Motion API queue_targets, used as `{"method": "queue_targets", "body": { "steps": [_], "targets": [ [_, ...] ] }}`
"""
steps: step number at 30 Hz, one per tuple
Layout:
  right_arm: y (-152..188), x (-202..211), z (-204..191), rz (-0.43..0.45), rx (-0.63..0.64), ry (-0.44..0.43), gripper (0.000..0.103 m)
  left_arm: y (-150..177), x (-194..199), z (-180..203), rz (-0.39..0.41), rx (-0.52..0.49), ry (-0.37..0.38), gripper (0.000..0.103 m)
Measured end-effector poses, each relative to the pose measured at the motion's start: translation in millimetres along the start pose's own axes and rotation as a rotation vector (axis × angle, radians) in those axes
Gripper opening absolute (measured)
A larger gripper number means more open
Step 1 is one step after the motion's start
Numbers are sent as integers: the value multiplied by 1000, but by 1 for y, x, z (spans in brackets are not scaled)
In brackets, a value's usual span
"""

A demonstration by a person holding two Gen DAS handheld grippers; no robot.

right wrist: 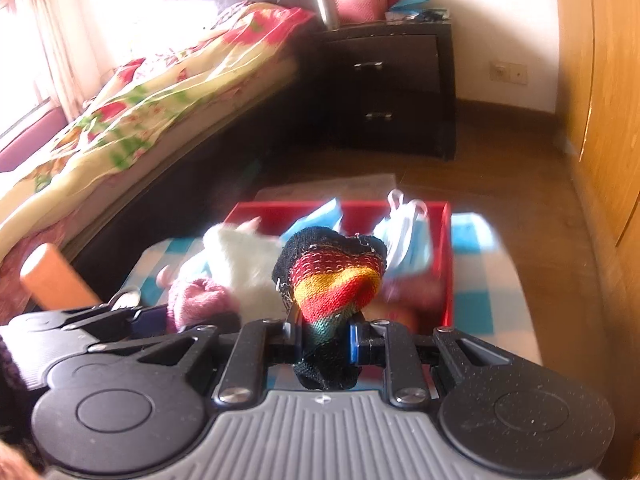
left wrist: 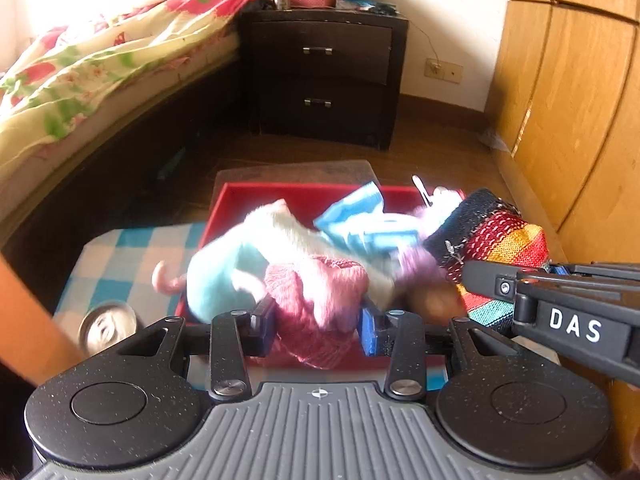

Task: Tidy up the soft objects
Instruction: 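Carry the pink cloth and striped sock over the red box with both tools, then open the left tool to drop the pink cloth while the right tool drops the sock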

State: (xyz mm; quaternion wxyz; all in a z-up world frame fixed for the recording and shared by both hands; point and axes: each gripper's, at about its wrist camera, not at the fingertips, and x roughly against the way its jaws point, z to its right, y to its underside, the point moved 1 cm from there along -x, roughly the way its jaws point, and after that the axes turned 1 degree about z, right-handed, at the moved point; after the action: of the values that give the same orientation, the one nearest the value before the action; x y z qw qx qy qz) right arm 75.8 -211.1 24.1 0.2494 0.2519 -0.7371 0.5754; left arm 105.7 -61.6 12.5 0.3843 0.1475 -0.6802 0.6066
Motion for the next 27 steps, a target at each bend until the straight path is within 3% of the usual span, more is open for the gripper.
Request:
{"method": "queue_targets", "body": {
  "steps": [4,15,19,21,23,25,27],
  "targets": [
    [-19,-27,11,13,-10,42,0,-20,-21,0,8,6,1,42],
    [-30,-69,19,17,5,30,0,-50,-69,1,15,-13,-72,45],
    [-23,-85,11,-32,68,7,0,-44,-84,-6,-27,-5,-75,52],
    [-18,-86,9,-26,86,8,2,-41,-80,-6,-9,-19,-81,62],
    [-16,-83,7,-15,111,13,16,-40,-74,-7,11,-23,-98,81],
    [-16,-80,8,-9,110,17,30,-43,-69,-11,28,-16,-112,81],
    [-16,-74,11,1,93,26,34,-45,-62,-16,34,2,-125,81]
  ]
}}
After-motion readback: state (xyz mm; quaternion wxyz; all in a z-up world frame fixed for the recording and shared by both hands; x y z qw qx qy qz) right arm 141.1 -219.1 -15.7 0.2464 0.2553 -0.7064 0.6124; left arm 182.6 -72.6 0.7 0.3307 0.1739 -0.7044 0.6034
